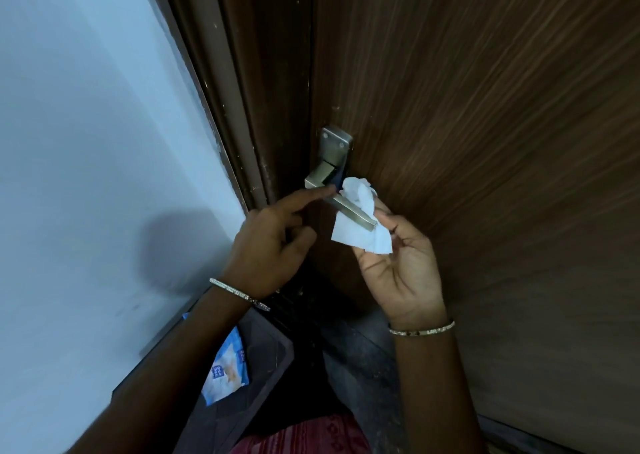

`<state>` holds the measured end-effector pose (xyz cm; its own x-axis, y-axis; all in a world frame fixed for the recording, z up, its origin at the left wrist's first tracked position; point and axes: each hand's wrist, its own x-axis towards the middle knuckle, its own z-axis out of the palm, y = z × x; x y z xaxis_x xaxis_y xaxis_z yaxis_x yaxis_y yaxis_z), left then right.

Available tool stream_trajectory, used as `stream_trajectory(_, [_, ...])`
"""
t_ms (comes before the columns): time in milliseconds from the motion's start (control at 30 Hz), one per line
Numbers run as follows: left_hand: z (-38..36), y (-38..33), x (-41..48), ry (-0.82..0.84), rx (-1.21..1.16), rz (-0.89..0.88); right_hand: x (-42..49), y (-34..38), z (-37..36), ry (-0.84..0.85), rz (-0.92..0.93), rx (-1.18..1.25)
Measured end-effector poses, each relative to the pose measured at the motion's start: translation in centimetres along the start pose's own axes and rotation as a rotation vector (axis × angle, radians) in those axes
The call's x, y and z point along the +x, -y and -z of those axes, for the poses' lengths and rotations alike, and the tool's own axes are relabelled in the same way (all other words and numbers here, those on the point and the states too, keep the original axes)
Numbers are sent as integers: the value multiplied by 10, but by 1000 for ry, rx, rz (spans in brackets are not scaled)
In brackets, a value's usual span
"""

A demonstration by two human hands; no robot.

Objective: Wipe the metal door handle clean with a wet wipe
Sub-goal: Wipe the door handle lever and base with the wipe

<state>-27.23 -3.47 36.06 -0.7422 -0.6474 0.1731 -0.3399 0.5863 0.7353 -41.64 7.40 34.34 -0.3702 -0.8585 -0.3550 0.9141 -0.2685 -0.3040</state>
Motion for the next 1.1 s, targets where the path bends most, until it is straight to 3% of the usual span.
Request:
stream_trajectory(100, [-3, 6, -2, -131, 5, 78, -5, -1, -2, -57, 53, -101])
stream_trajectory(233, [-4, 5, -6, -98, 85, 82, -6, -2, -8, -82, 72, -269])
stream_trajectory(533, [0, -1, -3, -112, 380, 122, 9, -11, -24, -96, -67, -167])
stream_trajectory(867, [-1, 2, -2, -96, 384, 116, 4, -19, 8, -156, 39, 10])
stream_trajectory(1100, [-3, 5, -2, -90, 474, 96, 16, -26, 5, -9, -9, 171])
